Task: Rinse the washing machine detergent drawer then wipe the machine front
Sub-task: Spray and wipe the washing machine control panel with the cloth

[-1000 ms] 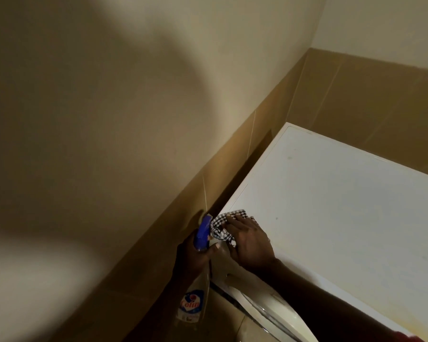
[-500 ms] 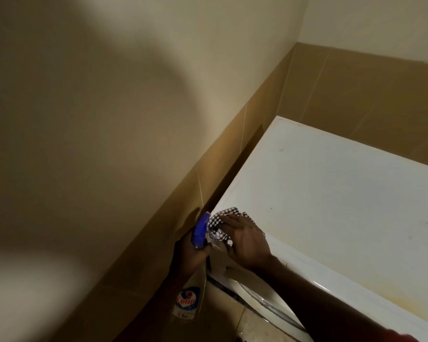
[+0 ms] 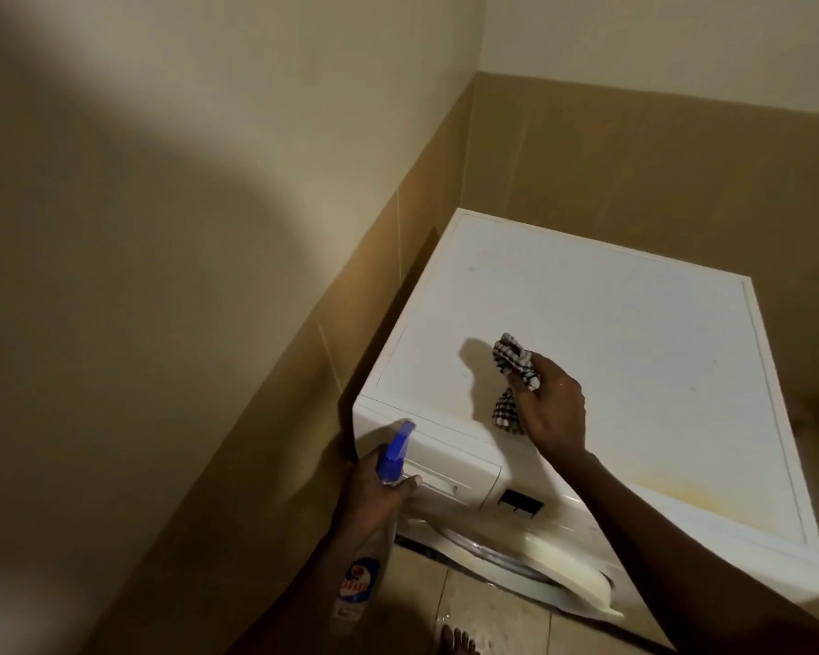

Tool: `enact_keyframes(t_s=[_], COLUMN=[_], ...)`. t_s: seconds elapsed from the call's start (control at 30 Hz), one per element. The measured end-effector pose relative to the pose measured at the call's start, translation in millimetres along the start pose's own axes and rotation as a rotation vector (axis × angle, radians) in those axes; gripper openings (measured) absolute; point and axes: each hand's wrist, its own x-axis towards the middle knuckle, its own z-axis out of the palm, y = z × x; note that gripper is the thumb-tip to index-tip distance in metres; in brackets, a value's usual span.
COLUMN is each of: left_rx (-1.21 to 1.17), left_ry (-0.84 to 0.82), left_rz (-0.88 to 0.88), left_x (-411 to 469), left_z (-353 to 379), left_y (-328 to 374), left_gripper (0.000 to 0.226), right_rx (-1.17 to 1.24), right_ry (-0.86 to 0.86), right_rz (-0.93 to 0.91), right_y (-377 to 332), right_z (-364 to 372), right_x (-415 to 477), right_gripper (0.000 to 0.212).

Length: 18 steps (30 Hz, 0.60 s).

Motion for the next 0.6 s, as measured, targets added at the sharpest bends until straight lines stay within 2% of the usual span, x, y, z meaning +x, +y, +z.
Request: enact_keyframes(t_s=[0.17,0.33,0.5,0.6], left_rx=[0.016,0.058,0.093,0.144], left_ry=[-0.040,-0.098,-0.144,-0.178], left_rz=[0.044,0.054,0.072,0.075], left_x=[-4,-11,-15,-18], left_z=[9,21,33,39], left_y=[5,15,21,19], left_gripper=[0.068,0.048,0.046,0.039], right_rx=[-0.036,-0.049,-0.075,-0.106], right_ry=[-0.015,0.015,0.038,0.012], right_rz=[0.012,0.013,0.009,-0.029], right_y=[10,18,25,36], right_z=[-1,-8,-20,-21], right_x=[-23,-34,-42,-57], right_gripper=[0.024,0.023,0.022,0.030])
